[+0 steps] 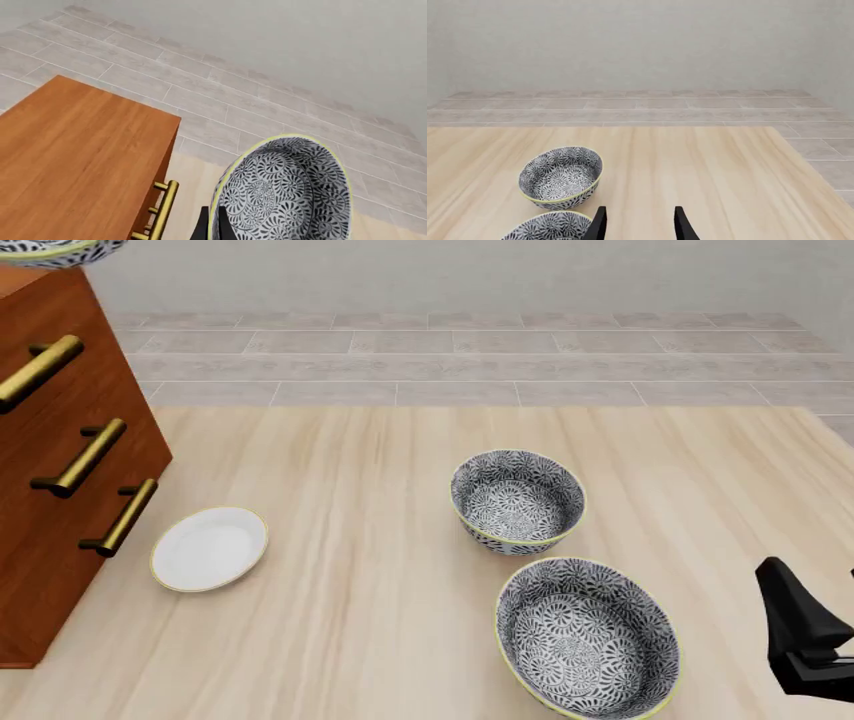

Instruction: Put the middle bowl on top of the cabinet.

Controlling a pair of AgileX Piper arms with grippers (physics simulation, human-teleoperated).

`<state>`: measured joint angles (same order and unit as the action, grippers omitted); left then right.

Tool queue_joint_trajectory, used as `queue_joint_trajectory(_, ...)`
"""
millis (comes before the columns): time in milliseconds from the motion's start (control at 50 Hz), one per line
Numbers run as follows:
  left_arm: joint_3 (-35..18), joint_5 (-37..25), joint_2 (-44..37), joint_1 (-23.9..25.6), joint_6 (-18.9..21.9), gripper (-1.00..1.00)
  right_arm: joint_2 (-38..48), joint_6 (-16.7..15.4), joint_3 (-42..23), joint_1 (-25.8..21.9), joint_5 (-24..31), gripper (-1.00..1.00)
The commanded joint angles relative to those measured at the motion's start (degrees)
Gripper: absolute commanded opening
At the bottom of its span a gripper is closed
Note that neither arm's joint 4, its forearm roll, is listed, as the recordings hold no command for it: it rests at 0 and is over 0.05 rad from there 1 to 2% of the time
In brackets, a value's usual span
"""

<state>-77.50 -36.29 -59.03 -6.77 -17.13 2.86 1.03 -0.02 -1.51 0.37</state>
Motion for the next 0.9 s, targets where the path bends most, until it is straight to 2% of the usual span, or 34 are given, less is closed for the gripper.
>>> queue_joint_trajectory(20, -2.4, -0.4, -1.1, -1.8, -1.2, -1.0, 0.0, 0.1, 0.0, 0.1, 0.0, 1.0)
queue_joint_trajectory(360, -4.9, -0.4, -4.0, -5.2, -3.1, -1.0, 0.0, 0.0, 0.0, 0.1, 0.2, 1.0)
queue_joint_trajectory(900, -7.9, -0.8, -7.3, -9.5, -8.4, -1.0, 2.3, -0.1, 0.0, 0.2, -1.7, 1.0)
